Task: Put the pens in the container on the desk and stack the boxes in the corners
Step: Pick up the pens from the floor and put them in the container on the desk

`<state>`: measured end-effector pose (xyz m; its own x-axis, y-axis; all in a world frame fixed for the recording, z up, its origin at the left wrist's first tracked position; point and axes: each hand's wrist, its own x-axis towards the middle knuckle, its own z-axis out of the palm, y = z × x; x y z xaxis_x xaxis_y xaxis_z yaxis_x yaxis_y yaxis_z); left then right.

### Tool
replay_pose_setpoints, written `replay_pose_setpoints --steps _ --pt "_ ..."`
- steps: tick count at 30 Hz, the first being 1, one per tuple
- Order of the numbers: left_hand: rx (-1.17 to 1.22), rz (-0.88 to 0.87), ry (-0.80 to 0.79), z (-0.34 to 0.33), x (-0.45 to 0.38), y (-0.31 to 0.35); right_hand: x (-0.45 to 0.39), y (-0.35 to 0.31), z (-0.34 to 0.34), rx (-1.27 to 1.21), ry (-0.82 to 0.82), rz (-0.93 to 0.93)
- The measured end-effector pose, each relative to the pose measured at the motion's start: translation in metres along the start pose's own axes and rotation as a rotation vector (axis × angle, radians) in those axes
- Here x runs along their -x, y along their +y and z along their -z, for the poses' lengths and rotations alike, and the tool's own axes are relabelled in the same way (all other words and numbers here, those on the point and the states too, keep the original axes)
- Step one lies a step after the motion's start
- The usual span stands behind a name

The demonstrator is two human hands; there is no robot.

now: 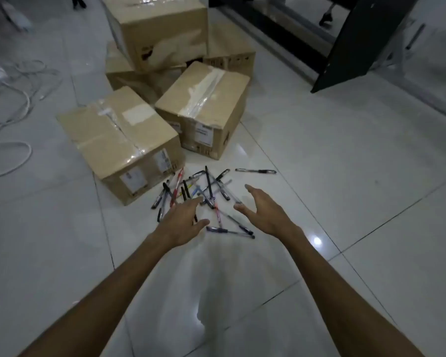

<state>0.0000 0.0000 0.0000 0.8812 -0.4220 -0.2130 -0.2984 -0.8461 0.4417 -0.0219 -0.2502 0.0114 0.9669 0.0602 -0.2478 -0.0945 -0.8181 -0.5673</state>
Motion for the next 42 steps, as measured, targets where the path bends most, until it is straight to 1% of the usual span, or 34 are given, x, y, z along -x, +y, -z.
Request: replay_pose_setpoints --steps 2,5,9,12,15,17,20,23,27,30,32,37,40,42 --pt "0.000 -0.005 -0.017 -0.012 0.001 -0.003 -0.002 0.005 -0.012 -0.026 0.000 -0.015" --pt "0.012 0.035 -0.059 -0.033 0.002 -0.005 -0.004 0.015 -0.034 0.013 -0.049 -0.032" --pt "0.102 0.098 -0.042 -0.053 -0.006 -0.003 -0.006 0.026 -0.058 0.074 -0.116 -0.006" --pt "0.151 0.143 -0.038 -0.062 -0.013 -0.001 -0.008 0.032 -0.071 0.135 -0.130 0.021" --pt "0.092 0.189 -0.040 -0.071 -0.024 0.001 -0.013 0.040 -0.080 0.168 -0.132 0.019" --pt "0.070 0.226 -0.010 -0.076 -0.031 0.001 -0.017 0.045 -0.083 0.192 -0.128 0.023" --pt "0.120 0.274 0.042 -0.081 -0.042 0.003 -0.024 0.050 -0.084 0.193 -0.110 0.049" --pt "0.086 0.285 0.123 -0.085 -0.051 0.009 -0.029 0.051 -0.079 0.146 -0.112 0.040" --pt "0.117 0.425 0.184 -0.088 -0.062 0.020 -0.032 0.055 -0.077 0.127 -0.150 -0.003" --pt "0.092 0.529 0.181 -0.092 -0.071 0.025 -0.032 0.056 -0.076 0.118 -0.158 -0.026" --pt "0.083 0.568 0.193 -0.097 -0.076 0.027 -0.032 0.056 -0.076 0.114 -0.162 -0.036" --pt "0.150 0.586 0.230 -0.099 -0.074 0.025 -0.032 0.056 -0.074 0.132 -0.201 -0.042" --pt "0.194 0.602 0.195 -0.090 -0.072 0.025 -0.033 0.057 -0.070 0.150 -0.253 -0.062" --pt "0.246 0.614 0.169 -0.087 -0.069 0.025 -0.033 0.062 -0.065 0.114 -0.274 -0.109"
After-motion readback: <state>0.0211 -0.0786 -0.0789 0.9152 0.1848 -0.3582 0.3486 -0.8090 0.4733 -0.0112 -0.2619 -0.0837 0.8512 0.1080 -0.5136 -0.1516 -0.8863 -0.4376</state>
